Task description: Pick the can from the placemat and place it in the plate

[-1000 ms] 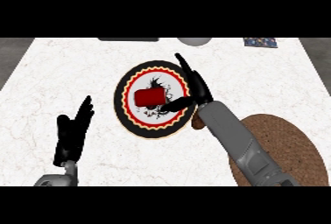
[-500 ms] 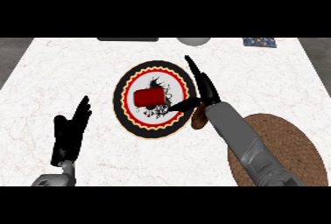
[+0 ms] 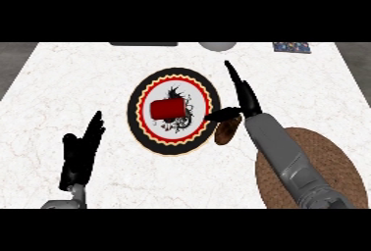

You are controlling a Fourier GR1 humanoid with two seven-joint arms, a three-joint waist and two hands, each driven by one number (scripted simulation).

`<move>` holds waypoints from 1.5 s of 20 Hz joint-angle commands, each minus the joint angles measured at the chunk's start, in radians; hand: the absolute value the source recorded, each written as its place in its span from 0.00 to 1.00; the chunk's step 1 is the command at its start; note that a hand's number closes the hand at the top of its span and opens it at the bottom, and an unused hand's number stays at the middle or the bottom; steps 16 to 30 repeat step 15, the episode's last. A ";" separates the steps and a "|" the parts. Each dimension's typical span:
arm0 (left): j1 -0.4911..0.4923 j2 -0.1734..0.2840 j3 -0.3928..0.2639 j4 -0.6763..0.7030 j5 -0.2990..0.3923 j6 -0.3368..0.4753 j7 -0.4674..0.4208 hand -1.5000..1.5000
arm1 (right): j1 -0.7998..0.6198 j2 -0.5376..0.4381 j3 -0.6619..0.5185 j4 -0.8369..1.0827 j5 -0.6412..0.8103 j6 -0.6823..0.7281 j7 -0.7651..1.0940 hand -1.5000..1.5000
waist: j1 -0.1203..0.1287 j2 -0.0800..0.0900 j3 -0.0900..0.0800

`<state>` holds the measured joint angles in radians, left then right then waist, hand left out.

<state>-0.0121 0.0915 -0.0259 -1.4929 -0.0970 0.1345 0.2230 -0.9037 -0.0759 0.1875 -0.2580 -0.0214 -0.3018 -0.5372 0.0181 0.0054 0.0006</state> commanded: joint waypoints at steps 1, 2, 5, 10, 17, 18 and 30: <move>-0.005 0.028 0.038 0.004 0.025 -0.031 -0.005 0.50 | 0.061 -0.033 -0.025 -0.049 0.010 0.024 -0.029 0.00 | -0.010 -0.004 0.000; -0.045 0.000 0.004 -0.011 -0.010 0.001 0.056 0.50 | 0.015 -0.008 -0.047 0.023 0.013 -0.007 -0.044 0.00 | 0.000 0.001 0.000; -0.057 0.013 0.050 0.043 0.041 -0.031 0.001 0.50 | 0.019 -0.076 -0.078 0.046 0.002 -0.003 -0.063 0.00 | 0.002 0.004 0.000; 0.018 -0.012 -0.005 -0.074 0.000 -0.009 0.046 0.50 | 0.010 -0.093 -0.105 0.064 0.019 -0.015 -0.068 0.00 | 0.007 0.002 0.000; -0.029 -0.016 0.006 -0.011 -0.020 0.008 0.042 0.50 | 0.022 -0.131 -0.124 0.117 0.033 -0.013 -0.097 0.00 | 0.011 0.006 0.001; -0.029 -0.016 0.006 -0.011 -0.020 0.008 0.042 0.50 | 0.022 -0.131 -0.124 0.117 0.033 -0.013 -0.097 0.00 | 0.011 0.006 0.001; -0.029 -0.016 0.006 -0.011 -0.020 0.008 0.042 0.50 | 0.022 -0.131 -0.124 0.117 0.033 -0.013 -0.097 0.00 | 0.011 0.006 0.001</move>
